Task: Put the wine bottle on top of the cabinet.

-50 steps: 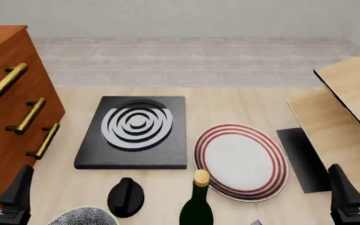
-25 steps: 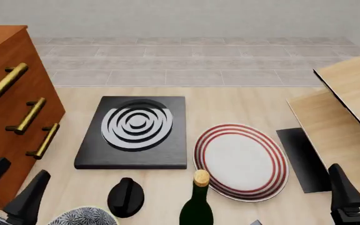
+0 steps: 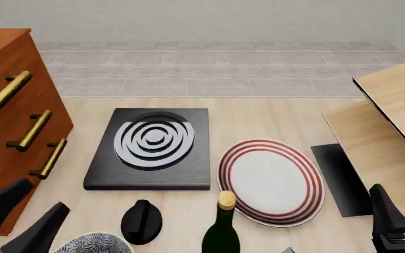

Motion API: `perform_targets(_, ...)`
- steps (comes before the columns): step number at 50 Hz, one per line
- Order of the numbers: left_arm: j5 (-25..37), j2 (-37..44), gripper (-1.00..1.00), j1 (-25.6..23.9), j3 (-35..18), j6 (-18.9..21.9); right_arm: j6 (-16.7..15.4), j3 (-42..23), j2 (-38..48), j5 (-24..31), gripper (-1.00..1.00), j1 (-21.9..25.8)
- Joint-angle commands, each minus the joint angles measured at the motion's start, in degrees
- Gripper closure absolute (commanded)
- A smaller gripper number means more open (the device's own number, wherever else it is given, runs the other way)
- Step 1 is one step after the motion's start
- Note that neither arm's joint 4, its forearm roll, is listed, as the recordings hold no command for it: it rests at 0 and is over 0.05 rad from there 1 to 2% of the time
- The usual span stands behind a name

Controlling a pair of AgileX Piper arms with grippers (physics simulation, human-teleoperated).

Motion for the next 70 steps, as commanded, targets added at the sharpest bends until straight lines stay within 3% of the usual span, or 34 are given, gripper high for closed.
perform_targets(1,-3.3,2.7,-1.00,-5.8,0.4,-1.7,0.0,0.0,0.0,0.0,-1.00,0.0)
perform_targets(17,-11.3,10.6,-1.00,-11.4,1.3,-2.5,0.0,-0.1,0.1,0.0,-1.00,0.0)
perform_targets(42,-37.5,36.2,-1.00,-21.9,3.7,-3.1,0.0,0.1,0.5,-0.6,-1.00,0.0)
perform_targets(55,-46.0,45.7,-1.00,-25.4,3.4,-3.6,0.0,0.1,0.5,-0.6,-1.00,0.0)
perform_targets(70,-57.3,61.4,-1.00,-32.6,0.9,-3.6,0.0,0.1,0.5,-0.6,-1.00,0.0)
